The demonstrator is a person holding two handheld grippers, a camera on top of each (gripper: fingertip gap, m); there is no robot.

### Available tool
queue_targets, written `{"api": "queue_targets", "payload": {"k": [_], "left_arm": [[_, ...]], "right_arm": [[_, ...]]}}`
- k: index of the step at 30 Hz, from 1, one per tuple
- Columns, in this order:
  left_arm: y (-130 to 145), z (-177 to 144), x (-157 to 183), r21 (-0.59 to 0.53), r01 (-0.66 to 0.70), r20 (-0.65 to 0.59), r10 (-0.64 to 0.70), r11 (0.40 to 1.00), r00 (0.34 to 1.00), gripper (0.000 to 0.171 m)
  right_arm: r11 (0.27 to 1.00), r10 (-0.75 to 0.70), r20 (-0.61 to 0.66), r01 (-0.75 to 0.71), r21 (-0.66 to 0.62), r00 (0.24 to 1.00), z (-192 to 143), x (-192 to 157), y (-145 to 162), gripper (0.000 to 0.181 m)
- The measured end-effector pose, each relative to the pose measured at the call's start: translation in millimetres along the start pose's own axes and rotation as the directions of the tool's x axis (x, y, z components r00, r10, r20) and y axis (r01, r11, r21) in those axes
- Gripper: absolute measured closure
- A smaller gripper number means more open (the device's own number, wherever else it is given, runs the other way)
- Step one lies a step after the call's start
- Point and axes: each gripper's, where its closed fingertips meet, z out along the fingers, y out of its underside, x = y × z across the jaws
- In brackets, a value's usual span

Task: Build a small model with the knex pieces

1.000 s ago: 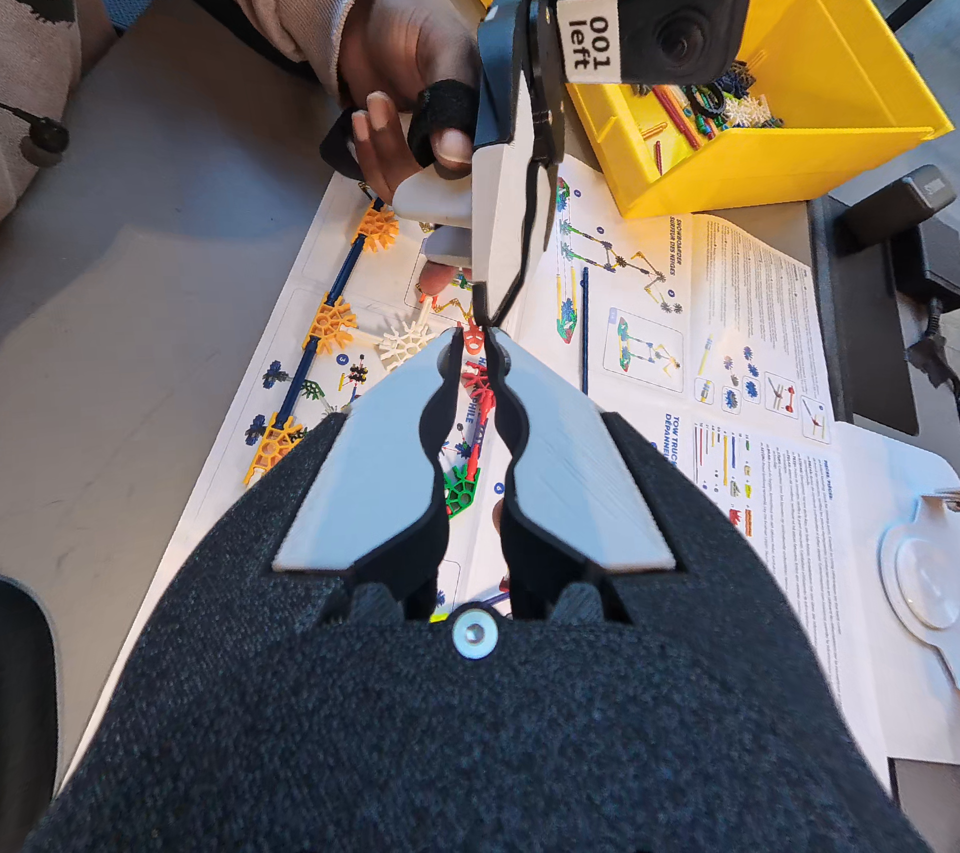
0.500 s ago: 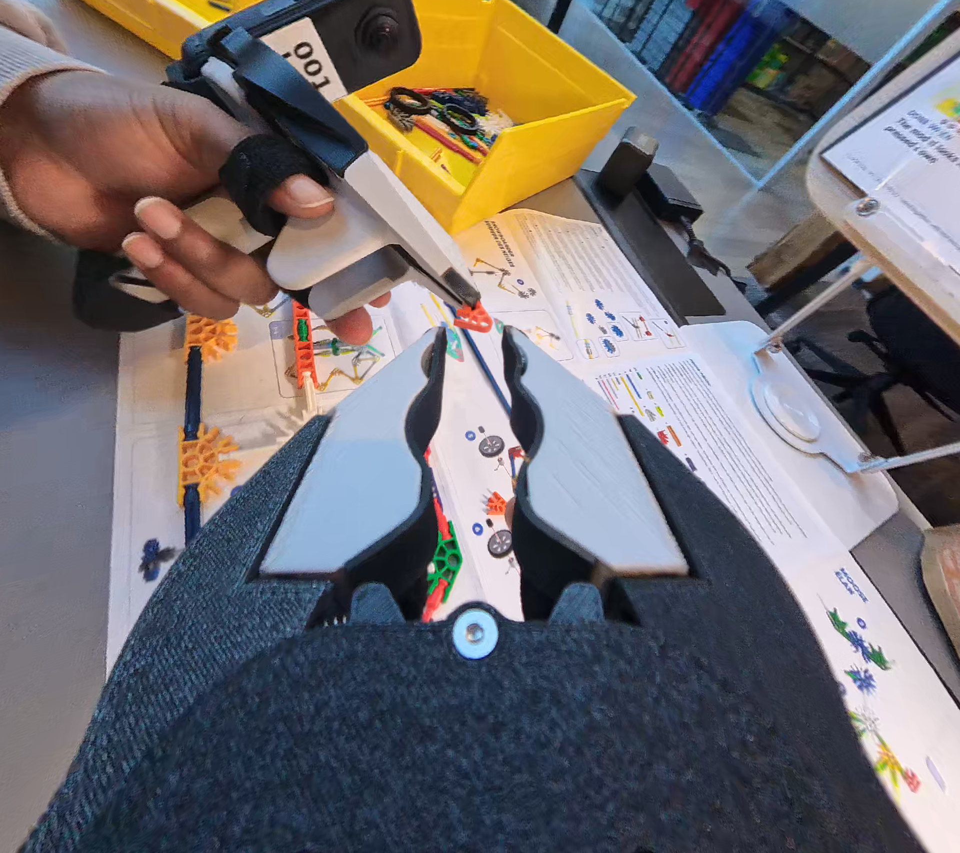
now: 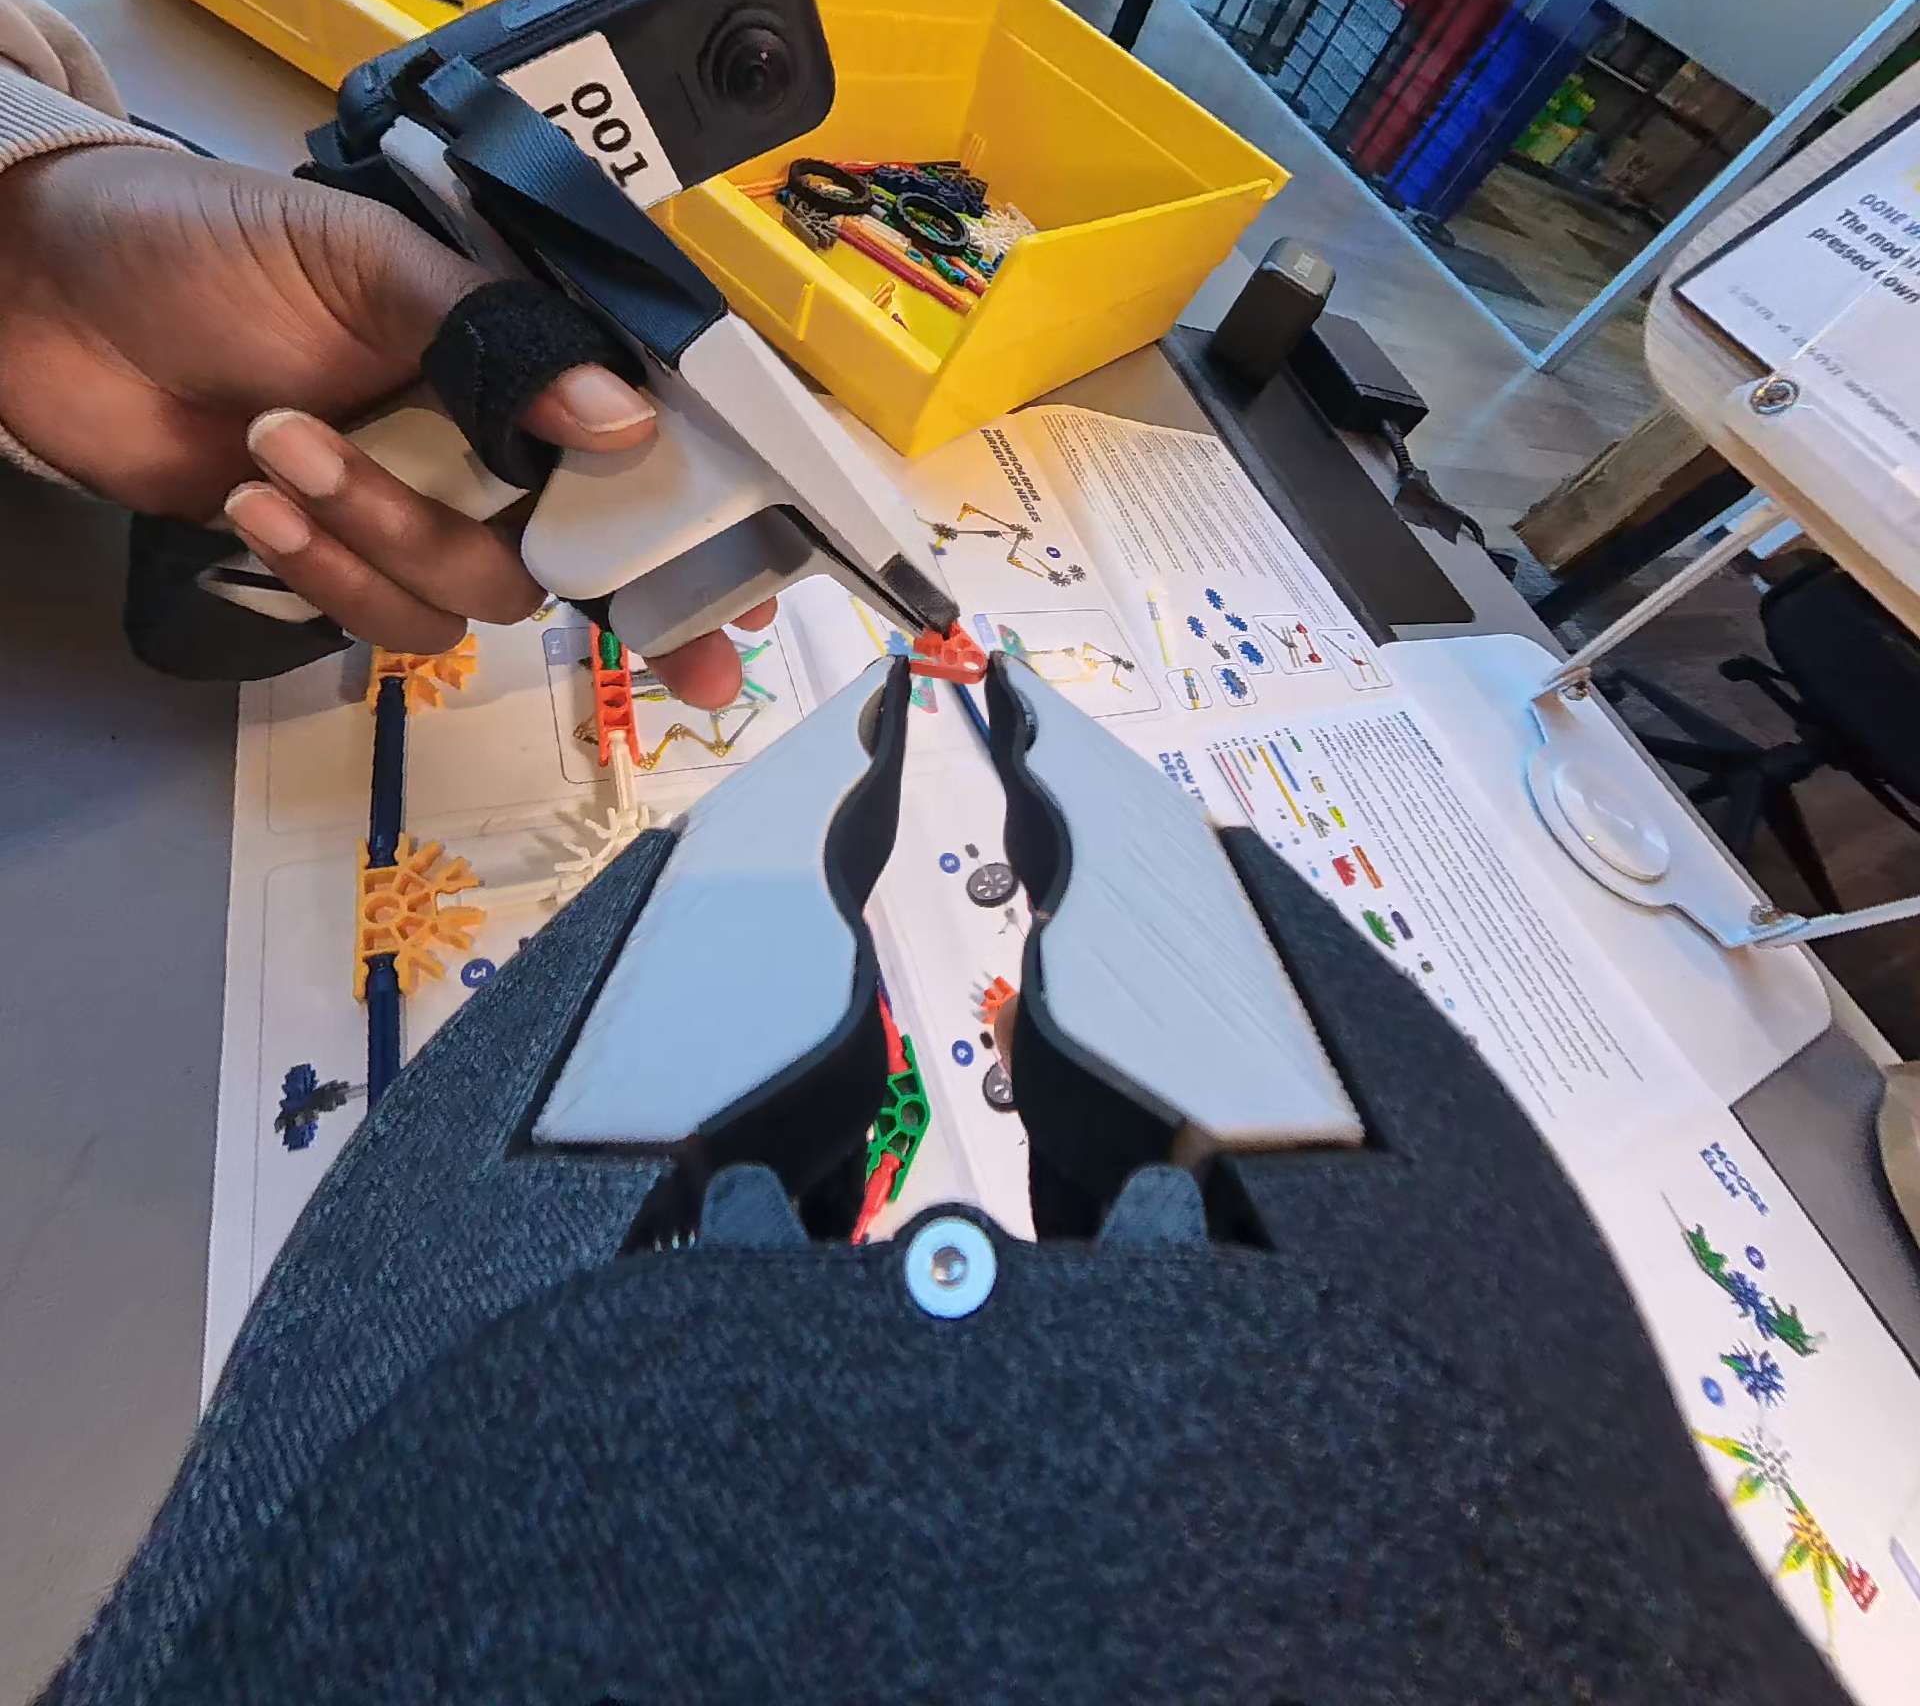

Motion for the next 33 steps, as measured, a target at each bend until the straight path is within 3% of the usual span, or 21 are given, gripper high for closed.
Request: {"api": "queue_targets", "payload": {"k": [5, 8, 13, 19, 24, 29, 33], "left_arm": [[1.5, 0.2, -0.5, -0.046, -0.124, 0.039, 0.125, 0.991, 0.991, 0.17], [-7.3, -5.0, -1.0, -0.062, -0.238, 0.073, 0.243, 0.969, 0.967, 0.165], [-14.9, -10.8, -6.8, -0.094, -0.338, 0.116, 0.347, 0.937, 0.931, 0.16], [-8.5, -13.8, -9.0, -0.158, -0.398, 0.119, 0.418, 0.904, 0.901, 0.158], [-4.5, -6.3, -28.4, -0.349, -0.484, 0.139, 0.556, 0.802, 0.82, 0.154], [0.8, 3.9, -38.2, -0.423, -0.516, 0.118, 0.609, 0.745, 0.784, 0.153], [8.6, 1.3, -42.1, -0.443, -0.521, 0.115, 0.622, 0.73, 0.774, 0.153]], "right_arm": [[0.999, -0.043, 0.083, 0.044, -0.017, 0.996, -7.4, 8.9, 8.5, 0.167], [0.991, -0.075, 0.149, 0.09, -0.098, 0.986, -16.7, 41.3, 34.3, 0.168], [0.961, 0.011, 0.298, 0.073, -0.268, 0.954, -12.4, 90.0, 95.6, 0.167], [0.947, 0.07, 0.5, 0.101, -0.306, 0.863, 3.7, 75.2, 120.9, 0.168], [0.925, 0.071, 0.584, 0.167, -0.343, 0.808, 6.0, 66.4, 132.4, 0.167], [0.907, 0.048, 0.596, 0.214, -0.362, 0.802, 10.8, 67.9, 139.6, 0.165], [0.918, 0.054, 0.521, 0.163, -0.362, 0.852, 12.6, 78.5, 136.7, 0.157]]}}
